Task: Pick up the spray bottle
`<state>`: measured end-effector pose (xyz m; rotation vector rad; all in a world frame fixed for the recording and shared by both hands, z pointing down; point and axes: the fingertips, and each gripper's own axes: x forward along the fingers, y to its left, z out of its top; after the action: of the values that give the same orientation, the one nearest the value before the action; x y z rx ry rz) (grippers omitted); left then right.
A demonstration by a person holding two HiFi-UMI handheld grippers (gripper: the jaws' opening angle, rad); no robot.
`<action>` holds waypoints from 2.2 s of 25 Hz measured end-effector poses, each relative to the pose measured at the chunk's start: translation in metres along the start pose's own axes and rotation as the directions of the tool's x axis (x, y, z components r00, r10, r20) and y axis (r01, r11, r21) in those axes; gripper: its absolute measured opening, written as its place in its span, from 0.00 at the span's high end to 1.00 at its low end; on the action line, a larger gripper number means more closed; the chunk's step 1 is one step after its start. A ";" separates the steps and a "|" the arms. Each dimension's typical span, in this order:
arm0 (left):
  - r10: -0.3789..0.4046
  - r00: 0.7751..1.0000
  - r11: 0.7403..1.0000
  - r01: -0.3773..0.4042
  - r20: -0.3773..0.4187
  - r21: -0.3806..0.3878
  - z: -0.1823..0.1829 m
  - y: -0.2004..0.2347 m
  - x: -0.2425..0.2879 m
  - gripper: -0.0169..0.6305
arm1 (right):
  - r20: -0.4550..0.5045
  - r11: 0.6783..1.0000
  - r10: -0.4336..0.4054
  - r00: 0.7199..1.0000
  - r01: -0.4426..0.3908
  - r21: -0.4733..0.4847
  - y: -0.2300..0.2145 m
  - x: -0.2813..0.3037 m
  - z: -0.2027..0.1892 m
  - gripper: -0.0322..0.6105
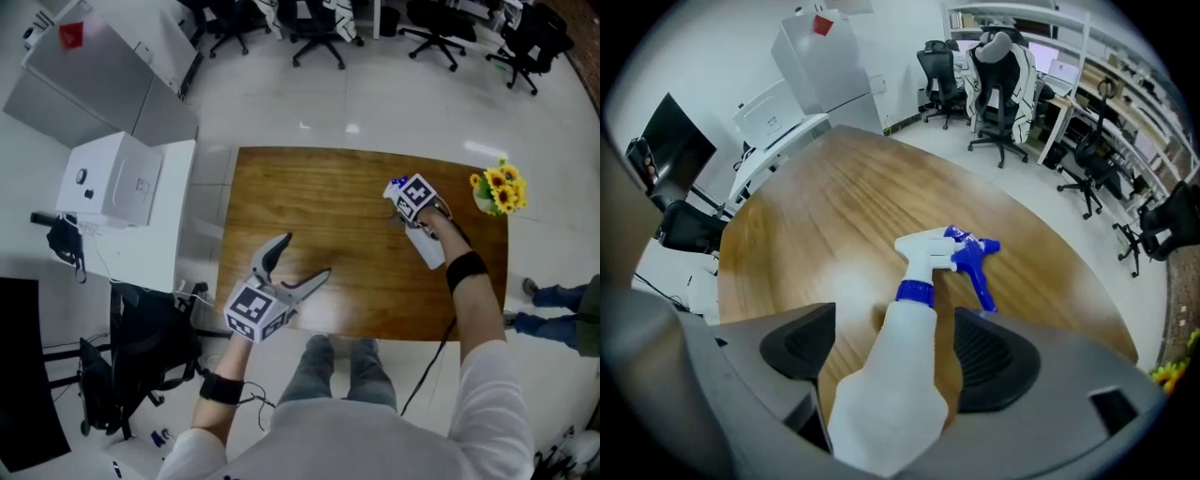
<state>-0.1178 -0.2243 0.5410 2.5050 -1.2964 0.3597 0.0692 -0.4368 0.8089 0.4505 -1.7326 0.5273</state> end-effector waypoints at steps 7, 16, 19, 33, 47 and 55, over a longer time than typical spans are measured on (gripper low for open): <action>0.012 1.000 1.000 -0.012 0.005 -0.007 -0.001 0.004 -0.003 0.30 | -0.091 0.998 -0.060 0.994 0.058 -0.023 -0.003 0.017 -0.009 0.57; 0.032 0.999 0.999 -0.032 0.021 -0.004 0.003 0.007 -0.011 0.30 | 0.099 0.998 -0.029 0.995 0.034 -0.043 0.017 -0.015 0.021 0.62; 0.037 0.999 0.999 -0.036 0.035 -0.007 0.010 0.007 -0.013 0.30 | 0.206 1.000 -0.026 0.978 0.028 -0.004 0.025 -0.047 0.033 0.62; 0.120 0.974 0.992 -0.127 0.192 0.027 0.074 0.003 -0.032 0.30 | 0.729 0.983 -0.186 0.659 0.133 0.130 0.061 -0.235 0.071 0.62; 0.222 0.917 0.966 -0.254 0.332 0.055 0.112 -0.002 -0.080 0.30 | 0.900 0.930 -0.349 0.260 0.214 0.299 0.137 -0.390 -0.001 0.62; 0.239 0.896 0.956 -0.284 0.374 0.070 0.104 -0.015 -0.100 0.30 | 0.864 0.873 -0.468 0.186 0.251 0.419 0.167 -0.391 -0.074 0.62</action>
<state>-0.1526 -0.1802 0.4071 2.5849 -1.8172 0.0284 0.1192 -0.2504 0.4228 1.5630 -2.6129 -0.0407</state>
